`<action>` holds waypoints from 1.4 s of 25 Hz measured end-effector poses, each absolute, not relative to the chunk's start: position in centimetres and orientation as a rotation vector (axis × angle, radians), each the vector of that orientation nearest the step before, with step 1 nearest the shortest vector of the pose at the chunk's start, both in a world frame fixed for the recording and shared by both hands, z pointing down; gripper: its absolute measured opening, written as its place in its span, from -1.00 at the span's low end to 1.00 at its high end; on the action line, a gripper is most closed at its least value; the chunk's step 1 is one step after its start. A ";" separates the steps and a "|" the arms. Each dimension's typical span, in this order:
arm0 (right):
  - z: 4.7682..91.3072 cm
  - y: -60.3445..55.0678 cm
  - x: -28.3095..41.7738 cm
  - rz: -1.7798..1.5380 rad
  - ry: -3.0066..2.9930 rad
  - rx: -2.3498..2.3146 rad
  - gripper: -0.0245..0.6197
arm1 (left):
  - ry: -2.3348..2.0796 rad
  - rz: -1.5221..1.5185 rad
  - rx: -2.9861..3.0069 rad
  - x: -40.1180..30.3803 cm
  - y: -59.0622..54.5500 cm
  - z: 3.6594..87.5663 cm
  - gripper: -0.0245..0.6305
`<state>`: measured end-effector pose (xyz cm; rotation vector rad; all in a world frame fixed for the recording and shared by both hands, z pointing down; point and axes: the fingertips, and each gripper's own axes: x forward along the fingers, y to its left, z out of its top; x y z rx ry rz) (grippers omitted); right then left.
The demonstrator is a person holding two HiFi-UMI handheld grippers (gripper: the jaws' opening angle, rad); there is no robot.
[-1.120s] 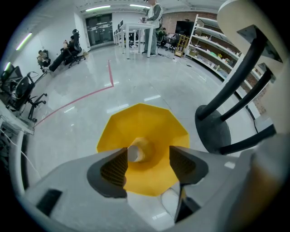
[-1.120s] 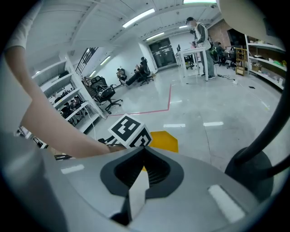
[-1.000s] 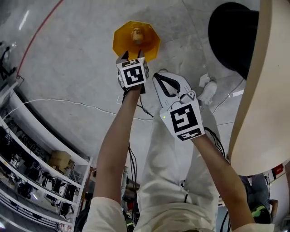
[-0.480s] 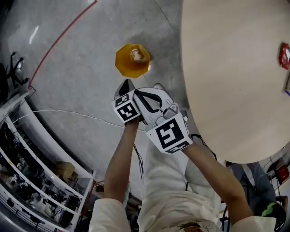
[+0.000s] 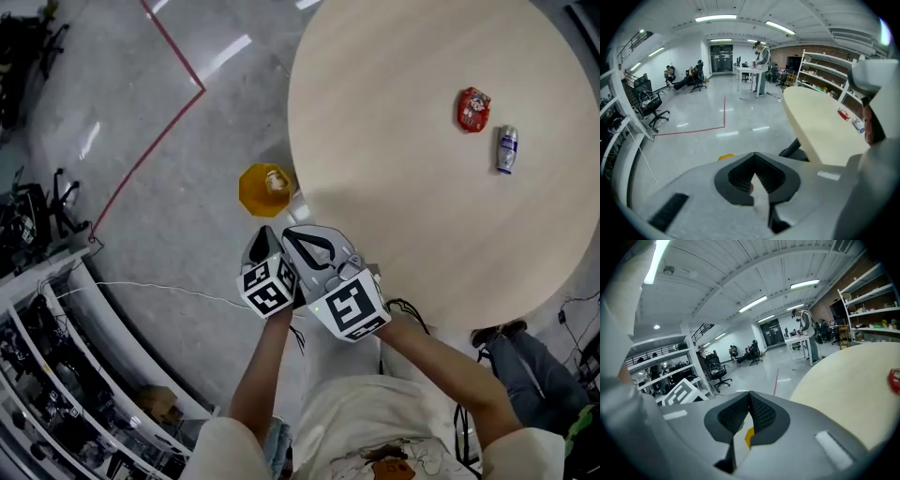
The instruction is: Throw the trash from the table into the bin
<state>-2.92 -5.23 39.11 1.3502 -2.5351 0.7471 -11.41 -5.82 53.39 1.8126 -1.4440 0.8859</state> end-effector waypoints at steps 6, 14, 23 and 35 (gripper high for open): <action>39.4 -3.0 8.7 0.673 -2.412 1.602 -0.90 | -1.339 0.865 1.973 -2.1 -3.8 49.2 -0.90; 42.8 3.0 22.4 0.735 -2.165 1.901 -0.90 | -1.180 0.942 2.131 10.1 -1.0 48.1 -0.90; 43.8 9.5 33.3 0.655 -1.948 2.044 -0.90 | -0.935 1.006 2.362 25.0 2.2 42.8 -0.91; 45.3 9.4 42.1 0.685 -1.652 2.286 -0.23 | -0.867 1.128 2.382 24.4 6.8 40.6 -0.91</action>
